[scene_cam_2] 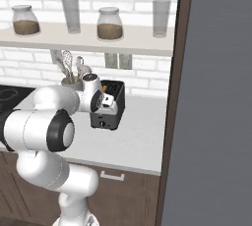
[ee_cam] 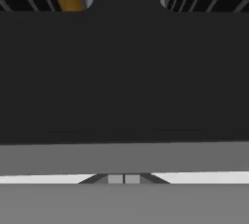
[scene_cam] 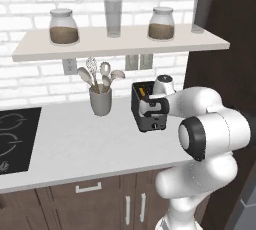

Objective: Start the toaster. Once the lever pops up, take the bread to the plate on the dining counter.

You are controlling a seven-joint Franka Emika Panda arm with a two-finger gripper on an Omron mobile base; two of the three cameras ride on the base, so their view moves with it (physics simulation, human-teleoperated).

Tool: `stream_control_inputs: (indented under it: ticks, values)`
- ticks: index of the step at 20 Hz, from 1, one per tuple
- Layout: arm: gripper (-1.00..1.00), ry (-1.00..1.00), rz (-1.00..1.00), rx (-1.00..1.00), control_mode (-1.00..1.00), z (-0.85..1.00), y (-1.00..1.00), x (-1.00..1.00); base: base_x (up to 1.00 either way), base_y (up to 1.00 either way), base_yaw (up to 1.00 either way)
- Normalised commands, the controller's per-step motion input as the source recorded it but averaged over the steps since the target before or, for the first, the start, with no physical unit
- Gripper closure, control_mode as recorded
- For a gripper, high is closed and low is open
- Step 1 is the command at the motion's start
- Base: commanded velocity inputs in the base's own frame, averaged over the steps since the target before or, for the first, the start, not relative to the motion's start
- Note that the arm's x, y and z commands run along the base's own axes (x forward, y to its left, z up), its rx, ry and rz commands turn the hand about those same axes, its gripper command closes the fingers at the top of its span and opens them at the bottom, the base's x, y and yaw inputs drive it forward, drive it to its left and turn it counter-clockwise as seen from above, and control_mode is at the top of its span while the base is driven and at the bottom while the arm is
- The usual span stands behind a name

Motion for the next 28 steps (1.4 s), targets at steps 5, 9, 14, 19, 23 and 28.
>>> stream_control_inputs:
  ticks: [5, 9, 14, 19, 23, 28]
  values:
    - [1.0, -0.09, -0.08, 0.03, -1.0, -1.0, 0.0, -0.3, 0.0, 0.0, 0.0]
    - [1.0, -0.18, -0.03, 0.01, -1.0, -0.93, 0.0, -0.7, 0.0, 0.0, 0.0]
    - [1.0, -0.21, 0.0, 0.02, -1.0, -0.21, 0.0, -0.78, 0.0, 0.0, 0.0]
    - [1.0, -0.16, 0.0, 0.01, -1.0, 0.43, 0.0, -0.5, 0.0, 0.0, 0.0]
    - [1.0, -0.01, 0.0, 0.03, -1.0, 1.0, 0.0, -0.25, 0.0, 0.0, 0.0]
    - [1.0, 0.0, 0.0, 0.0, -1.0, 0.99, 0.0, -0.18, 0.0, 0.0, 0.0]
